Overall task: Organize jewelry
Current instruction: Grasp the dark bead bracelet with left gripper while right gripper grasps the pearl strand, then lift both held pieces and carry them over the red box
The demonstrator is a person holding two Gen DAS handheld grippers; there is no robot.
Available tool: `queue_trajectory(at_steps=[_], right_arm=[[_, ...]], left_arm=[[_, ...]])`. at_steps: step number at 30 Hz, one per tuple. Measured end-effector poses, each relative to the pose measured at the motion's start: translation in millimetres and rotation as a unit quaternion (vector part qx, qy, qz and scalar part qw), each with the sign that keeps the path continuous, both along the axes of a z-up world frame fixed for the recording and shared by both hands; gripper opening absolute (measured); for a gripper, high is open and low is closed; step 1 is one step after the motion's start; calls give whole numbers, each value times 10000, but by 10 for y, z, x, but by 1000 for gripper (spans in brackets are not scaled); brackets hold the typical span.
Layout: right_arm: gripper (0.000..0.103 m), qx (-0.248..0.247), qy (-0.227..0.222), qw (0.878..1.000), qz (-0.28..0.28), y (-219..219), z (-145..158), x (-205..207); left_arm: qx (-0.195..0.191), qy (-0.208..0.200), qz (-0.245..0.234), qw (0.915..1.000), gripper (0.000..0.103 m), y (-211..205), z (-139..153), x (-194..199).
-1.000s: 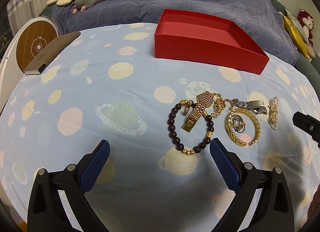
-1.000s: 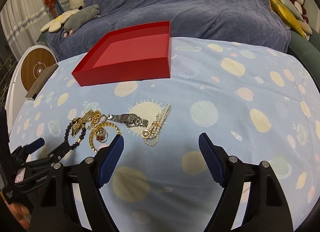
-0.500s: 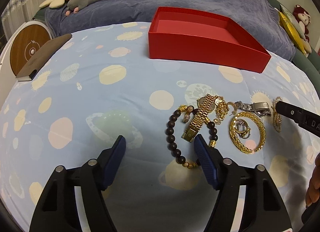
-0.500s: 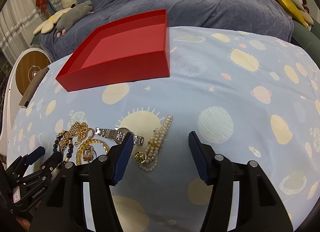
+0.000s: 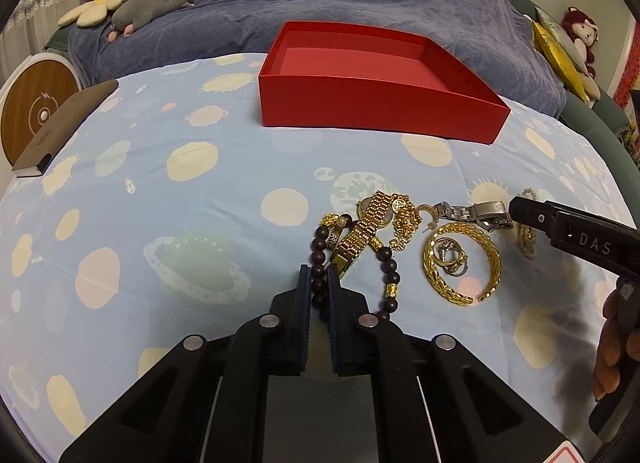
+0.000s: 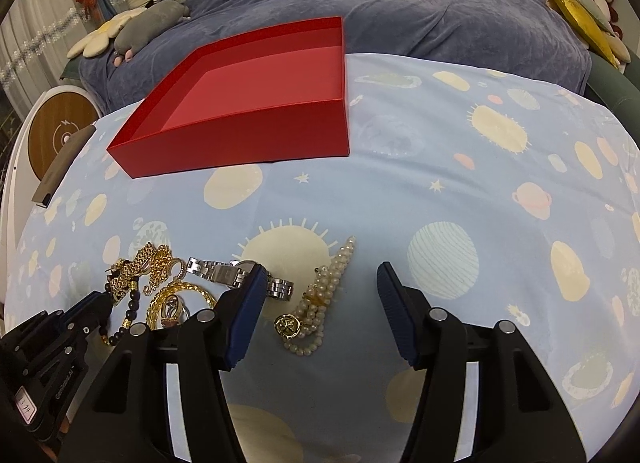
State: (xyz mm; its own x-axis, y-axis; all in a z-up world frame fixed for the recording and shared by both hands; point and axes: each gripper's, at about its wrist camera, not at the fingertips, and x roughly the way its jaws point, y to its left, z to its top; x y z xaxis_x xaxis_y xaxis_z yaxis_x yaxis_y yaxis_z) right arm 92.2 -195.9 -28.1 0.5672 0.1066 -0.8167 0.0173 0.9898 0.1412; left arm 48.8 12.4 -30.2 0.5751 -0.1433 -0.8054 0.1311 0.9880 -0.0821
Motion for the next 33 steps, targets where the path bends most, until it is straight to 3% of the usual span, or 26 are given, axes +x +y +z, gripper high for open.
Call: queue_trajectory(at_steps=[10,13,15,17,33], right_arm=[[45,-3,-26,10000,54,16,-41,20],[32,8,-59,9999,115,37,-23,9],[17,-13,-71,9999,149,57,-8,-2],[11,-34,-75,9998,155,64,9,-15],[10,478,-345,9956,722,233,357,-326]], left_arm=[[-764,-226,-46,9968,5,124,381,-118],[-893,-268,-107,9956,5,134,464,-154],[-975,-294,-127,9947,5,151,513,-184],[-1041,-326,-164,9939,5,170,562,-212],[-1474,-762,-381,9854,5,226,1004,-408]])
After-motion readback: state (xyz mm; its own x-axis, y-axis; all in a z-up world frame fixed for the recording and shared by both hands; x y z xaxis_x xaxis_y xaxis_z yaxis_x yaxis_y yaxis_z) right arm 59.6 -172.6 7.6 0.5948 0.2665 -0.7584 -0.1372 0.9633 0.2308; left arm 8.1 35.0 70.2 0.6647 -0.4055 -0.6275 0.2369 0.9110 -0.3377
